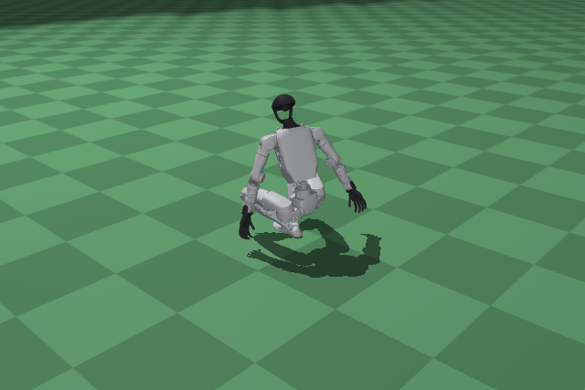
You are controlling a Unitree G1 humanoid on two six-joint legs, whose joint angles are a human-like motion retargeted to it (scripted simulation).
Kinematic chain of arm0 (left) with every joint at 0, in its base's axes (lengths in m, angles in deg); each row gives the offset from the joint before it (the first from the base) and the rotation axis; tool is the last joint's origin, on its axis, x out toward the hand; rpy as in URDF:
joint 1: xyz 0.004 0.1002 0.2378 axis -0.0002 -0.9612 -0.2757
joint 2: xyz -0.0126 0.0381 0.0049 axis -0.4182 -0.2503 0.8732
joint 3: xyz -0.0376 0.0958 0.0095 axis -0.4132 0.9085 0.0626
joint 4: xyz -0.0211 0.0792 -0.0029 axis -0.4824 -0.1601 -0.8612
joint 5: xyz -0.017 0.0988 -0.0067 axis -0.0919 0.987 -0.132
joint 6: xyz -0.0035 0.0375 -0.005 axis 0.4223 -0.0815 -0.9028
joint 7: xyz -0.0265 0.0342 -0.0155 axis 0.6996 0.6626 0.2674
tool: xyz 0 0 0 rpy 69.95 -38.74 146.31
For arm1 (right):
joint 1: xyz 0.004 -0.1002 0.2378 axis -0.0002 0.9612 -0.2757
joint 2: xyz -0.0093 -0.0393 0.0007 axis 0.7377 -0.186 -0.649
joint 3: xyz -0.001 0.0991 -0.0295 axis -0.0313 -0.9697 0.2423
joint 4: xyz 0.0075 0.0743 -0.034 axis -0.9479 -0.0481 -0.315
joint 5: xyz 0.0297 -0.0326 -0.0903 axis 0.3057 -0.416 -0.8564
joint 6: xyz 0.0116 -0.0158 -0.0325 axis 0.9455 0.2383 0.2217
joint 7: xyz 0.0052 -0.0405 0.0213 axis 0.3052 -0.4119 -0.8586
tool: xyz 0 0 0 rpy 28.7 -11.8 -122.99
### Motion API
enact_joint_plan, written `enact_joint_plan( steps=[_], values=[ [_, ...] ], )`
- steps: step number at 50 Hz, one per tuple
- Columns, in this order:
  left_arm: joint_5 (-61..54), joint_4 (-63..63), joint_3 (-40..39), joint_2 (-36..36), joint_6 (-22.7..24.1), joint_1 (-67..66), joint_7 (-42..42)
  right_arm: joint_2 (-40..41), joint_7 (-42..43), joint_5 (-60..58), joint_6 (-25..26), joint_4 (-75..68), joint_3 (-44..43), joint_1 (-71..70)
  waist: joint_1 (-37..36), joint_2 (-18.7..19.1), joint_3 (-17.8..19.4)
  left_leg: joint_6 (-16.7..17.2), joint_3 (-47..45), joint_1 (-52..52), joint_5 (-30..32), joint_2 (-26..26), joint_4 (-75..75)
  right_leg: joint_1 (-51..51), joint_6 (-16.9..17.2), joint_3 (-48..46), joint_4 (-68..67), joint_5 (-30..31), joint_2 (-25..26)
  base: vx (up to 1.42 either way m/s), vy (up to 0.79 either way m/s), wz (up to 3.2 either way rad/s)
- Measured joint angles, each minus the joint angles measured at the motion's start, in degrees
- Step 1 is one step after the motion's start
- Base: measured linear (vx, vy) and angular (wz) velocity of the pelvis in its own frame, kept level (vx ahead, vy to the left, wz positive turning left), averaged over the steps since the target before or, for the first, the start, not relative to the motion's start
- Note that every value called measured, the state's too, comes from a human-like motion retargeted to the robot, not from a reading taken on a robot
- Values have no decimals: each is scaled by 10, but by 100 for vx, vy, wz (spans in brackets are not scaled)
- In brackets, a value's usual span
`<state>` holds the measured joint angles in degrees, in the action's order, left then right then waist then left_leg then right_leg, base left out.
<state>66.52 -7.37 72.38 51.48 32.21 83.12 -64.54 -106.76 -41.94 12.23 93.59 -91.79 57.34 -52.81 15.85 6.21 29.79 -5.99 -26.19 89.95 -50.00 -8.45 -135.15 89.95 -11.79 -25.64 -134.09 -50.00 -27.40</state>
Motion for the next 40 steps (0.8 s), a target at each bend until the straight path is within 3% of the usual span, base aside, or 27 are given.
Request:
enact_joint_plan(
  steps=[12,40],
  values=[
    [-5,-9,-2,4,1,5,-6,-7,0,5,-3,-3,-6,2,2,-10,0,-1,-1,0,0,-6,-15,0,-28,-16,-4,0,-4,0,0,0],
    [14,-11,-4,32,10,14,-9,11,11,-5,-4,6,-6,-18,-14,8,0,-3,5,0,0,-22,-67,0,-24,-40,-22,0,2,1,0,-1]
  ],
)
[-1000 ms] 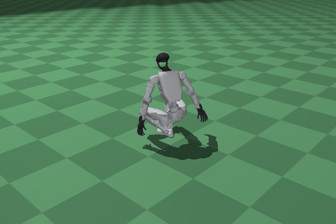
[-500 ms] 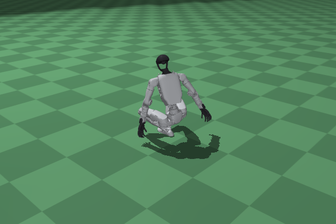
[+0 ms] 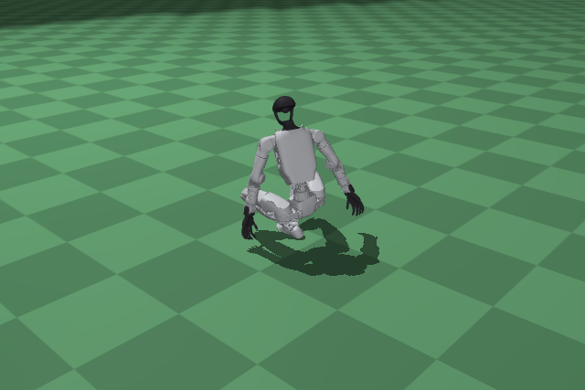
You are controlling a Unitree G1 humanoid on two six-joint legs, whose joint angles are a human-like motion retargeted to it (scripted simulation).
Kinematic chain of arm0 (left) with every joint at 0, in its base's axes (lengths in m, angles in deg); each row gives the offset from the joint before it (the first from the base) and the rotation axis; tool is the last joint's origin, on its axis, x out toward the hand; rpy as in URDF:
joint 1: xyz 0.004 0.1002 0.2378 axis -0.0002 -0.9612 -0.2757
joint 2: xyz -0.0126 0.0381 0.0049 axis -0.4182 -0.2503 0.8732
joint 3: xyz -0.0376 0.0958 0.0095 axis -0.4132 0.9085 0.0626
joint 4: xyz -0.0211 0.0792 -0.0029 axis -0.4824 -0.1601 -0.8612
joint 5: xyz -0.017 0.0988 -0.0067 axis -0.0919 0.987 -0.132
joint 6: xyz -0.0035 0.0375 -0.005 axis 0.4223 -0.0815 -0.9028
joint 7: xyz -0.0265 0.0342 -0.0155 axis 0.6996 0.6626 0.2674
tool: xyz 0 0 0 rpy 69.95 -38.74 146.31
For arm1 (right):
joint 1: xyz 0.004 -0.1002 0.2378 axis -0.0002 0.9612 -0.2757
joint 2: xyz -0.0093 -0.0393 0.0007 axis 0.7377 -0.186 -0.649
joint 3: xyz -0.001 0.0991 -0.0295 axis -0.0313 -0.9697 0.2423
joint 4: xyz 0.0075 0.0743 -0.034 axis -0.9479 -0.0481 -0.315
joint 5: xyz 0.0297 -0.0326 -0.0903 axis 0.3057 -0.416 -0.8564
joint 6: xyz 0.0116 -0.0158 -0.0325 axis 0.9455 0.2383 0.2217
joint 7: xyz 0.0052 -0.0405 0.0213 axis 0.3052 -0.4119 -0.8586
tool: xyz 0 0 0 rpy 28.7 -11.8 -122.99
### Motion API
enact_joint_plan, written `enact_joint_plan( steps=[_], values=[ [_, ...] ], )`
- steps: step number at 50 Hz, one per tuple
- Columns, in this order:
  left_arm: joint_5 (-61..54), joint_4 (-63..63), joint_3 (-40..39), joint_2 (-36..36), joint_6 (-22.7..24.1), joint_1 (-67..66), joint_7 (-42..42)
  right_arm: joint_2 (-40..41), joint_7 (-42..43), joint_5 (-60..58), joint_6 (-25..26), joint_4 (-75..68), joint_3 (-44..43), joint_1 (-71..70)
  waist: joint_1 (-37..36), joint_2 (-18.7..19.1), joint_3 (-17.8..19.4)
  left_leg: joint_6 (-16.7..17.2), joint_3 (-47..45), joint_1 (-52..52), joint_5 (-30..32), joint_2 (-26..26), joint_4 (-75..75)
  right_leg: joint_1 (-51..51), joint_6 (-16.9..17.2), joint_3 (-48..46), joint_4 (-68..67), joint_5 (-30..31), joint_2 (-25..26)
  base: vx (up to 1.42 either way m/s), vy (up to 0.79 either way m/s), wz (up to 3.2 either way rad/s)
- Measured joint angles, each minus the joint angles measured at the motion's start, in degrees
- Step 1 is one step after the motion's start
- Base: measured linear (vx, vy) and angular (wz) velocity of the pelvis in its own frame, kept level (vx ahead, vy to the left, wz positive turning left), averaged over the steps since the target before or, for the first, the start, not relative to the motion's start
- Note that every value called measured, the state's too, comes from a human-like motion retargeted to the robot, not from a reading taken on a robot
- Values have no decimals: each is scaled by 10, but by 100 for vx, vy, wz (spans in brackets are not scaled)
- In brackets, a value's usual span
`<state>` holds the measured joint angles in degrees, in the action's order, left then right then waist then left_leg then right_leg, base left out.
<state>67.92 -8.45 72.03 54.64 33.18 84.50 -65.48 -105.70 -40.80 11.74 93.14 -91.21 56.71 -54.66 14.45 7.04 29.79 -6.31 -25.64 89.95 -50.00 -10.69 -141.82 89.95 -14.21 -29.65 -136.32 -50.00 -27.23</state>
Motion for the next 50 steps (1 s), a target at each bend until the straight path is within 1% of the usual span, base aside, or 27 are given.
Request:
enact_joint_plan(
  steps=[8,19,27,35,43,45,50],
  values=[
    [13,-6,-4,12,2,2,-4,11,-2,-11,1,-10,-8,-11,-4,9,0,0,6,0,0,9,-10,0,6,-5,-6,0,10,8,1,-12],
    [30,-21,-14,31,3,17,-10,25,-16,-28,4,-23,-17,-40,-4,18,0,3,20,0,0,34,-18,0,37,-4,-16,0,34,9,0,-12],
    [40,-32,-22,42,5,28,-12,32,-27,-41,3,-28,-23,-61,-1,21,0,-2,26,0,0,55,-26,0,60,-2,-25,0,50,9,-1,-10],
    [47,-42,-28,51,9,44,-8,42,-34,-49,2,-30,-29,-80,3,17,0,-12,30,-1,0,79,-31,0,94,7,-29,0,74,8,-3,-6],
    [54,-51,-27,54,13,60,-3,55,-36,-58,-1,-29,-30,-93,2,10,-1,-21,41,-1,0,110,-31,0,153,34,-38,0,120,7,-5,3],
    [56,-53,-27,54,14,64,-1,58,-35,-60,-1,-29,-30,-95,-2,8,-8,-23,42,-1,0,115,-28,0,164,46,-47,0,129,7,-4,-15],
    [61,-56,-26,54,16,70,4,63,-33,-65,-3,-28,-29,-95,-19,-3,-43,-27,34,0,0,119,-10,0,173,85,-78,0,138,5,-4,-16]
  ],
)
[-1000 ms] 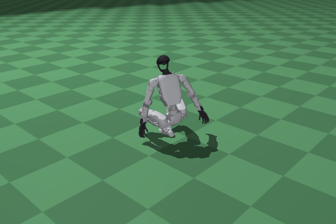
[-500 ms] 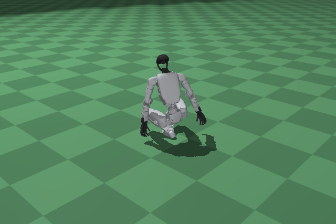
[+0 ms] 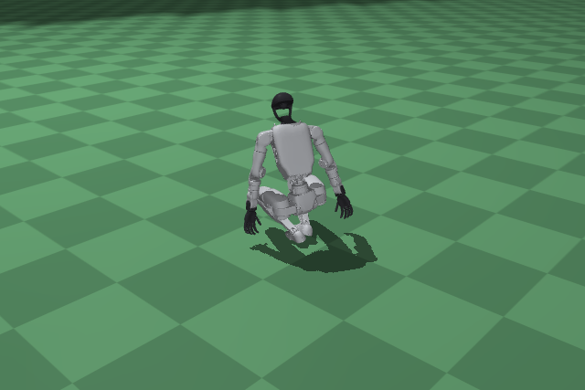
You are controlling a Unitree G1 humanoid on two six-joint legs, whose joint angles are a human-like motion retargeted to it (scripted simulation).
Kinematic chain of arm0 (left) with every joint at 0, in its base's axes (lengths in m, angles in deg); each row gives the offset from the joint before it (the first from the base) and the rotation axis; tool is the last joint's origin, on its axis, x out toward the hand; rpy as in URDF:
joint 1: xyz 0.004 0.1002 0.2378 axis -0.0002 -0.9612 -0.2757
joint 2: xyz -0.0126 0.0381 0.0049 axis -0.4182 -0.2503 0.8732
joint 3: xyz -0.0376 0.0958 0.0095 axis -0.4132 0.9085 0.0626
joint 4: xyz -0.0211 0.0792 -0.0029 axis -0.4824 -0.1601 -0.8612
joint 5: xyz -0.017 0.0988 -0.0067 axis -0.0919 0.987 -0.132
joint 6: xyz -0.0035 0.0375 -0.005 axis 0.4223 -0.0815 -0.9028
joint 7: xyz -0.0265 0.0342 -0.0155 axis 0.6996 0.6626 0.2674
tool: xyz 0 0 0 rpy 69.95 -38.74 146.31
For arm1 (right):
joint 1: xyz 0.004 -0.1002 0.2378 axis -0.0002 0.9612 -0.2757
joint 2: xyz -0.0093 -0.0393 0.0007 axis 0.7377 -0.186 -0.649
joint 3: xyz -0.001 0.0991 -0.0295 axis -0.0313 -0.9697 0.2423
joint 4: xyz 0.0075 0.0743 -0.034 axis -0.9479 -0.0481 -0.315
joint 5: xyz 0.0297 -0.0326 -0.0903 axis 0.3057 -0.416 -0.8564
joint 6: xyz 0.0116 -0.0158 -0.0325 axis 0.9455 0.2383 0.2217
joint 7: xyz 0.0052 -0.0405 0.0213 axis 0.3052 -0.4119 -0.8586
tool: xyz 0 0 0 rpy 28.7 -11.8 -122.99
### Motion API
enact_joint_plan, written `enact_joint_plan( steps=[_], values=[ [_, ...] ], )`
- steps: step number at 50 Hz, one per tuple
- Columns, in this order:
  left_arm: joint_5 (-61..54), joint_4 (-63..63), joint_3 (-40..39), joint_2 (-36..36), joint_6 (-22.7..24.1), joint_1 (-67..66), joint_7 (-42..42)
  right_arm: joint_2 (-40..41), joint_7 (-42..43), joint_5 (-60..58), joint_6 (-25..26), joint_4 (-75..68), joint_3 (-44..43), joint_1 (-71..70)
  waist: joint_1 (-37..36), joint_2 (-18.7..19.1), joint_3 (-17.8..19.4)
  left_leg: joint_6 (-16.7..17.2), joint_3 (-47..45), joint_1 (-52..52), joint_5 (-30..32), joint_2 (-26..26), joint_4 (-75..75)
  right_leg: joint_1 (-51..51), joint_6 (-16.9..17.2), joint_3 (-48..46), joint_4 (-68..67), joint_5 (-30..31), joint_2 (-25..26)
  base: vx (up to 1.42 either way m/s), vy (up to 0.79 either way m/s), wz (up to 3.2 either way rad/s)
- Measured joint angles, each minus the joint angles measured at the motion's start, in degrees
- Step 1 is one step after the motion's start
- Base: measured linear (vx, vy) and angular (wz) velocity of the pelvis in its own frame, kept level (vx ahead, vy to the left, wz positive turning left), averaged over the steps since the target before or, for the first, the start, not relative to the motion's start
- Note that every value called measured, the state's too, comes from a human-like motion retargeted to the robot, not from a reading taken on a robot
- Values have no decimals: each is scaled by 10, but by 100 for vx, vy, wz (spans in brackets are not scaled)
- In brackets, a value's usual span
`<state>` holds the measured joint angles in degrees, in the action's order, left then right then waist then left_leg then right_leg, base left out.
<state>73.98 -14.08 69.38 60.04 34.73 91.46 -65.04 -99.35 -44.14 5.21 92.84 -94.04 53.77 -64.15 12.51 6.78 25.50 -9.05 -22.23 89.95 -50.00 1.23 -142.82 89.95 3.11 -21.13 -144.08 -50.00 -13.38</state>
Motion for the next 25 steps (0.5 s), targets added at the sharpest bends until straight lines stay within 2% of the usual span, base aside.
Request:
enact_joint_plan(
  steps=[2,7,14,19,25],
  values=[
    [4,0,10,10,1,2,1,10,1,1,2,-4,-6,6,18,-27,15,18,-18,0,0,38,53,-5,19,59,6,0,1,-6,-12,67],
    [5,-2,6,6,0,8,9,22,6,-1,0,-2,-8,4,22,-57,-11,23,-31,0,0,58,67,-4,31,103,-17,0,-2,3,-3,18],
    [7,5,0,1,-2,4,19,31,11,-2,-3,2,-11,12,4,-71,-35,26,-27,0,0,52,60,0,28,107,-21,0,17,0,0,0],
    [11,13,-1,8,-3,3,24,40,15,-2,-4,3,-17,16,7,-84,-39,39,-21,0,0,67,67,0,34,125,-8,0,25,5,-3,14],
    [13,17,-8,10,-6,-2,27,43,19,-7,-5,4,-16,19,1,-84,-50,39,-12,0,0,68,57,0,31,122,-5,0,40,6,-2,-5]
  ],
)
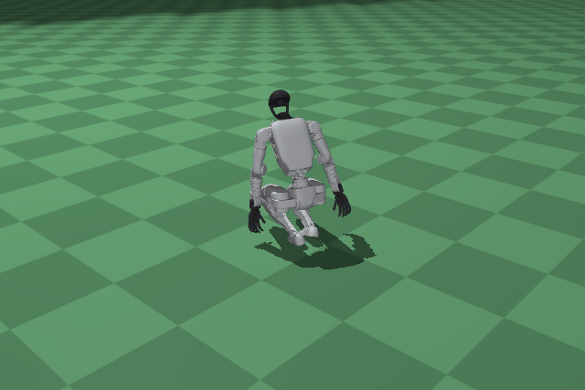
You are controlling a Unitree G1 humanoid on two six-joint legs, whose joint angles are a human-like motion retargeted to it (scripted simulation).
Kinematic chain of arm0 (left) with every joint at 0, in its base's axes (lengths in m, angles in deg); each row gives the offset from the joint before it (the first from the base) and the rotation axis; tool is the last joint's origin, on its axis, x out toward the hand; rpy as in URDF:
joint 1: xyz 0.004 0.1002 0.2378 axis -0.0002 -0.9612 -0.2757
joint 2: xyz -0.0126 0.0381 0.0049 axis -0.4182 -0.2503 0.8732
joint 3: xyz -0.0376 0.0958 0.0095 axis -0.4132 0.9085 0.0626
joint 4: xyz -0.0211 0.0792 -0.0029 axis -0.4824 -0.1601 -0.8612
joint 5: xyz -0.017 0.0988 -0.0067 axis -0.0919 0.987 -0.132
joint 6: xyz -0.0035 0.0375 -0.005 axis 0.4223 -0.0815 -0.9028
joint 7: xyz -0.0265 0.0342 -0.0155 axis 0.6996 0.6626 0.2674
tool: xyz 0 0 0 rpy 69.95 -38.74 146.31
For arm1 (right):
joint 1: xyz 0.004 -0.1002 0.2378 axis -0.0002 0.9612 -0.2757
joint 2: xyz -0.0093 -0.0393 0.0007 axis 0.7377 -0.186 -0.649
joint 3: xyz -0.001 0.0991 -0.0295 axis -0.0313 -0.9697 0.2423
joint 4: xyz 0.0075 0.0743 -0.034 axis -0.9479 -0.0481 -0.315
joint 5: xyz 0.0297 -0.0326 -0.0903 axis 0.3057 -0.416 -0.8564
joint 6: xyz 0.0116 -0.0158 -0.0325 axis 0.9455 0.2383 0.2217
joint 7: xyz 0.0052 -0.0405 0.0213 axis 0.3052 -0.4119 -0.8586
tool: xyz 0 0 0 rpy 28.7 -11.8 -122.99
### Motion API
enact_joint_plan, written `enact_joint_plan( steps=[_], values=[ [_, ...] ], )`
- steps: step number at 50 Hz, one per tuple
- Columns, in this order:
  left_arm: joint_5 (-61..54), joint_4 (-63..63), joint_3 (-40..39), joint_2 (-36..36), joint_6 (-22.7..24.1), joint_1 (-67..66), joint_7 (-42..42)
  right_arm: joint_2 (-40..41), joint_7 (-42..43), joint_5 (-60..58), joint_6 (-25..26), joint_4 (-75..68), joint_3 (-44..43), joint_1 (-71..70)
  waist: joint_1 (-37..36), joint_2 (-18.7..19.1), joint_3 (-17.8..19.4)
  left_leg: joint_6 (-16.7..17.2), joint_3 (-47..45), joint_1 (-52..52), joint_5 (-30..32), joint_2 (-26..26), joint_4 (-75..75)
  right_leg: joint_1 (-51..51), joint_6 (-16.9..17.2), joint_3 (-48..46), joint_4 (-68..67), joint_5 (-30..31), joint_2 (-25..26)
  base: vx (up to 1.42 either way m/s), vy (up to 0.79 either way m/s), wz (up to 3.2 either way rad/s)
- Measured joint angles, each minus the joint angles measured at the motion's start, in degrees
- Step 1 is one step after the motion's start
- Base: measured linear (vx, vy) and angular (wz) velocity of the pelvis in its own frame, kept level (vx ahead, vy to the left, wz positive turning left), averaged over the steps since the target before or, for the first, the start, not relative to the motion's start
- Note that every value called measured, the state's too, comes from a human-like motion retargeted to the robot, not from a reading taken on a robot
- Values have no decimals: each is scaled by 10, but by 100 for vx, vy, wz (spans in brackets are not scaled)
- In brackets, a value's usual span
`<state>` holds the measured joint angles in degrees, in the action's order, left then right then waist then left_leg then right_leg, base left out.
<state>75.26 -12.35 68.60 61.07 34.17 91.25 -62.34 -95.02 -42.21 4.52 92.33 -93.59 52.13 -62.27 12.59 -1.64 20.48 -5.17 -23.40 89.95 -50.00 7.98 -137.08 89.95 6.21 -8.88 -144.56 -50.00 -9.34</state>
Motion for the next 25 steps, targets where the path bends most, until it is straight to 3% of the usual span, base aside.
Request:
enact_joint_plan(
  steps=[25],
  values=[
    [-1,10,-18,19,-11,-15,6,-4,4,-16,3,-2,1,0,-29,21,-34,12,31,0,0,0,-15,0,-5,-8,18,0,60,2,0,-1]
  ],
)
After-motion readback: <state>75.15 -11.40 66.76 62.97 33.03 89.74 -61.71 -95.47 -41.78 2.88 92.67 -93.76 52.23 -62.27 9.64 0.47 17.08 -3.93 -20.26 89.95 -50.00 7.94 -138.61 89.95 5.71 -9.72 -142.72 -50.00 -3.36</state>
